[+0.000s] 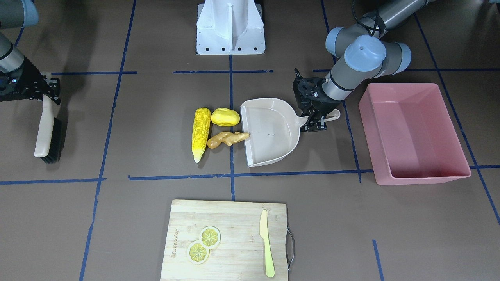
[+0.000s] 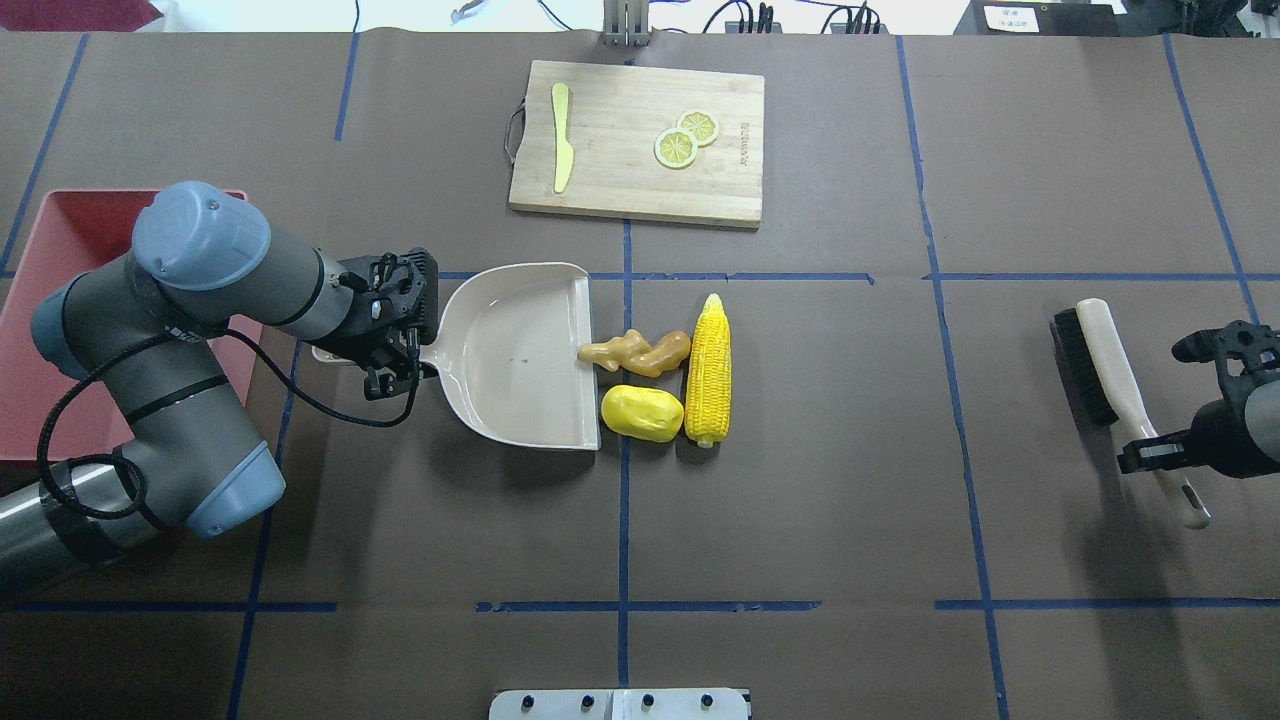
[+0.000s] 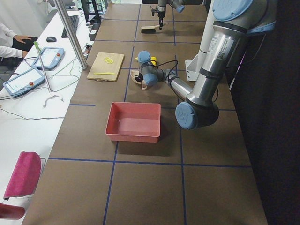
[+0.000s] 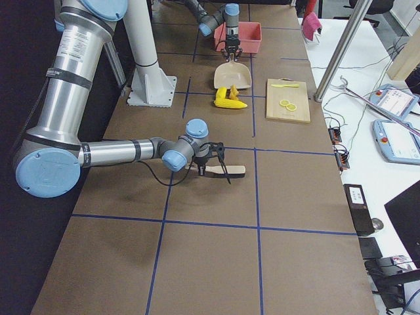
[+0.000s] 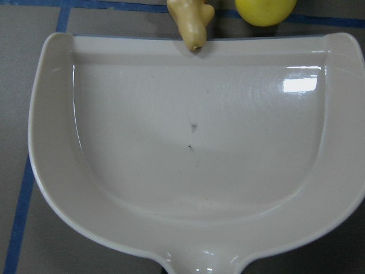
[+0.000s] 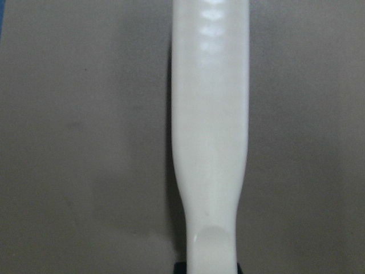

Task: Sweep and dump trash into bin
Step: 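Tilt the dustpan with the left gripper, lip down beside the vegetables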

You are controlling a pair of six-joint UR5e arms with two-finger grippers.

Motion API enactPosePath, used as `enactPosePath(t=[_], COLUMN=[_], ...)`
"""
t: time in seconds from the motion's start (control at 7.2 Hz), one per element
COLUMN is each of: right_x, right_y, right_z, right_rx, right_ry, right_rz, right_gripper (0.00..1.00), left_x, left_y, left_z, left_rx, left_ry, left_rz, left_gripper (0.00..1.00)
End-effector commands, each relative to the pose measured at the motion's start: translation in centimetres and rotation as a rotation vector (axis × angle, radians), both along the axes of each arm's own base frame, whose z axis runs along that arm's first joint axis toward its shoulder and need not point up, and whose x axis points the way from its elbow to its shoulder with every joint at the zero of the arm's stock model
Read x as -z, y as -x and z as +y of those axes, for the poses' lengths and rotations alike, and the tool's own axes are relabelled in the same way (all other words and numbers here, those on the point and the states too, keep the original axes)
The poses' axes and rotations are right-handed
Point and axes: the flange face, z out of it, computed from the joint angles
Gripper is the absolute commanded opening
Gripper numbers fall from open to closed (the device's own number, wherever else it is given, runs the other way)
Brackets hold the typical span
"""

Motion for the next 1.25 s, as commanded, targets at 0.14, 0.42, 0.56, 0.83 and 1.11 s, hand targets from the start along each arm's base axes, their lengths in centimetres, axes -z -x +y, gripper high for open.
enactPosePath(t=[0.14,0.42,0.56,0.83,1.11], right_x=[0.1,0.1,0.1,0.0,0.0], right_y=[0.0,0.0,0.0,0.0,0.0], right_z=[0.0,0.0,0.0,0.0,0.0], right_rx=[0.000,-0.001,-0.002,-0.001,-0.002], right_ry=[0.000,0.000,0.001,0.003,0.004], right_rz=[-0.001,-0.001,-0.001,0.000,0.000], right_gripper=[0.00,0.00,0.00,0.00,0.00], left_x=[0.5,0.4,0.9,1.7,2.6], left_y=[-0.2,-0.9,-1.4,-1.7,-2.5], left_z=[0.0,0.4,0.2,0.0,0.1], left_rx=[-0.008,-0.024,-0.027,-0.029,-0.037], left_ry=[-0.090,-0.072,-0.052,-0.040,-0.030], left_rz=[-0.020,-0.040,-0.065,-0.078,-0.092], left_gripper=[0.05,0.03,0.02,0.01,0.01])
